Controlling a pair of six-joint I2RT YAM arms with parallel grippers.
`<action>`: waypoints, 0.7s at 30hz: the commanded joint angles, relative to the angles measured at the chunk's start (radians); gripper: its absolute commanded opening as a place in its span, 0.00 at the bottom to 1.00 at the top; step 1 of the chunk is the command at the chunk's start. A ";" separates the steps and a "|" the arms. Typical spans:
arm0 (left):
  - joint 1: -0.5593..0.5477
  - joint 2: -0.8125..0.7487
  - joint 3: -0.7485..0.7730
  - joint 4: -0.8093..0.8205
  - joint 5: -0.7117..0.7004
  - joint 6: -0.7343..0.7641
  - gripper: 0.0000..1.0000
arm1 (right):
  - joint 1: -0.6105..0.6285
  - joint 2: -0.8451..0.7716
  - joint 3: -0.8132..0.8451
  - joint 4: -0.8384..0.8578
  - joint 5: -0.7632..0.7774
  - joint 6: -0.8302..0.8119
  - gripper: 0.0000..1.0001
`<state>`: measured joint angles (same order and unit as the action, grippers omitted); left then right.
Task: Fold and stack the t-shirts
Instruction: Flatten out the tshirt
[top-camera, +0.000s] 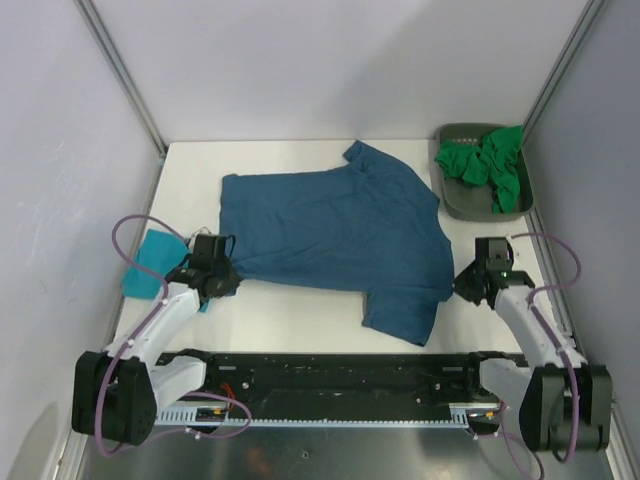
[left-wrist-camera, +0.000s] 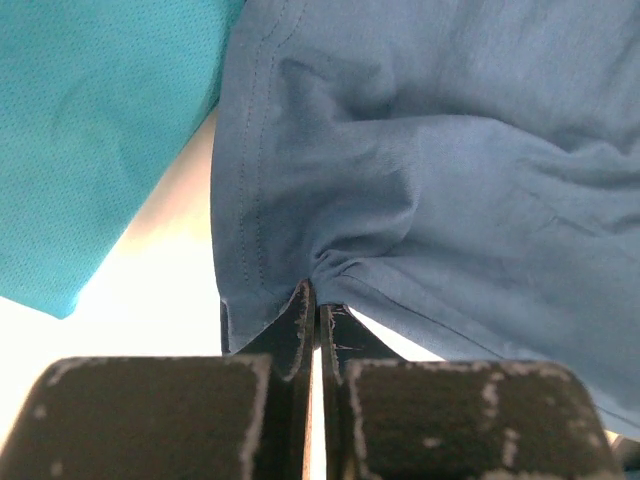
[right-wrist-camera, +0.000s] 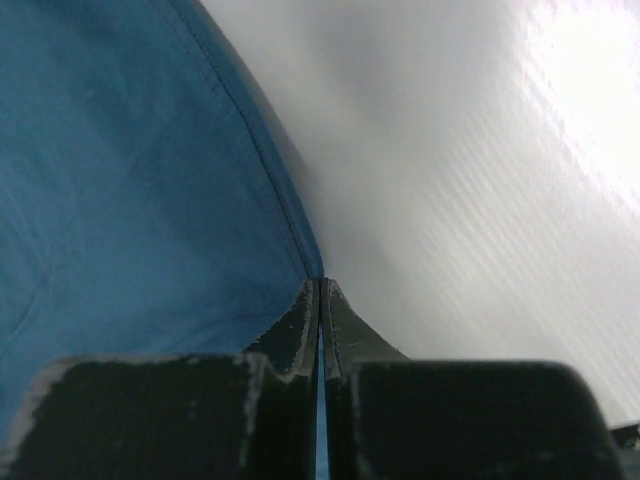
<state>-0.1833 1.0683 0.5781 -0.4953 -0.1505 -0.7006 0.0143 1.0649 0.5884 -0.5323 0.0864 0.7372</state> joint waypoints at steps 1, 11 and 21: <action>-0.004 -0.071 -0.027 -0.037 -0.031 -0.037 0.00 | -0.006 -0.136 -0.088 -0.161 -0.121 0.102 0.00; -0.004 -0.125 -0.071 -0.059 -0.015 -0.046 0.06 | -0.007 -0.272 -0.112 -0.212 -0.167 0.094 0.09; -0.003 -0.208 0.043 -0.099 -0.007 0.030 0.65 | -0.006 -0.172 0.048 -0.206 -0.144 0.006 0.37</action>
<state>-0.1833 0.9226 0.5312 -0.5861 -0.1467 -0.7029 0.0109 0.9234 0.5533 -0.7494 -0.0658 0.7914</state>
